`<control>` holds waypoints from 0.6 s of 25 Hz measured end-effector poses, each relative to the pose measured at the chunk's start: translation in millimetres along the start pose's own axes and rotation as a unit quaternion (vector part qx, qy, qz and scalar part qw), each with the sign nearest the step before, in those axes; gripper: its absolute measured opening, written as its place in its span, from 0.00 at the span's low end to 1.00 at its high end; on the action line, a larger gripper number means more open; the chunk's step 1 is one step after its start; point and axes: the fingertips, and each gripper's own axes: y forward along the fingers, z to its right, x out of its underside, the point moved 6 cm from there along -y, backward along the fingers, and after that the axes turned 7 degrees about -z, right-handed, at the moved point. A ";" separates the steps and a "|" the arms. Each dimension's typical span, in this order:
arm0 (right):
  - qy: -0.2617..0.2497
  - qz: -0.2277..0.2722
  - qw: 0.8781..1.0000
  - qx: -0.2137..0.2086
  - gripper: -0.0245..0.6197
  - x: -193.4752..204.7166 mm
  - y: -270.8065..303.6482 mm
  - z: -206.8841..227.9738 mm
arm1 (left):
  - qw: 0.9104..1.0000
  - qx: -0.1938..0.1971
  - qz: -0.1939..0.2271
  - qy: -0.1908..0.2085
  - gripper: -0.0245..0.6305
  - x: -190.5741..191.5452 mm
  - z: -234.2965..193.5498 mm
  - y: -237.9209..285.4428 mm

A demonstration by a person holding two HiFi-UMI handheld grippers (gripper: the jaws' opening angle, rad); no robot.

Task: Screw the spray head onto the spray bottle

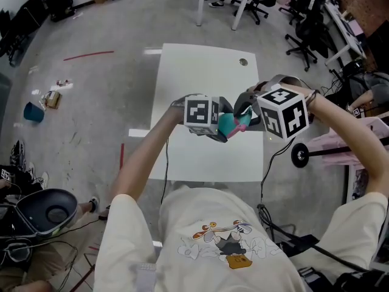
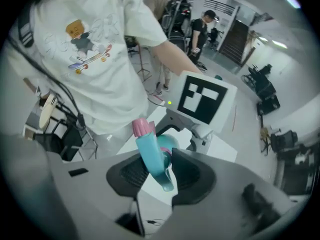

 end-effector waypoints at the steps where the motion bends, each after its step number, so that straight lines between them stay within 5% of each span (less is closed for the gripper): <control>1: 0.031 0.000 1.000 0.003 0.24 5.2 1.8 2.7 | 1.000 -0.021 -0.005 -0.018 0.61 1.0 -3.8 0.2; 8: 0.241 0.018 0.970 -0.001 0.24 33.3 3.8 21.0 | 0.977 -0.160 -0.013 -0.138 0.61 -2.0 -22.4 1.7; 12: 0.284 0.014 0.959 0.004 0.24 37.8 2.5 24.3 | 0.959 -0.203 -0.002 -0.200 0.61 -9.2 -24.3 5.2; 15: 0.283 0.018 0.959 0.004 0.24 38.9 2.8 21.5 | 0.954 -0.212 0.000 -0.211 0.61 -12.5 -22.5 9.7</control>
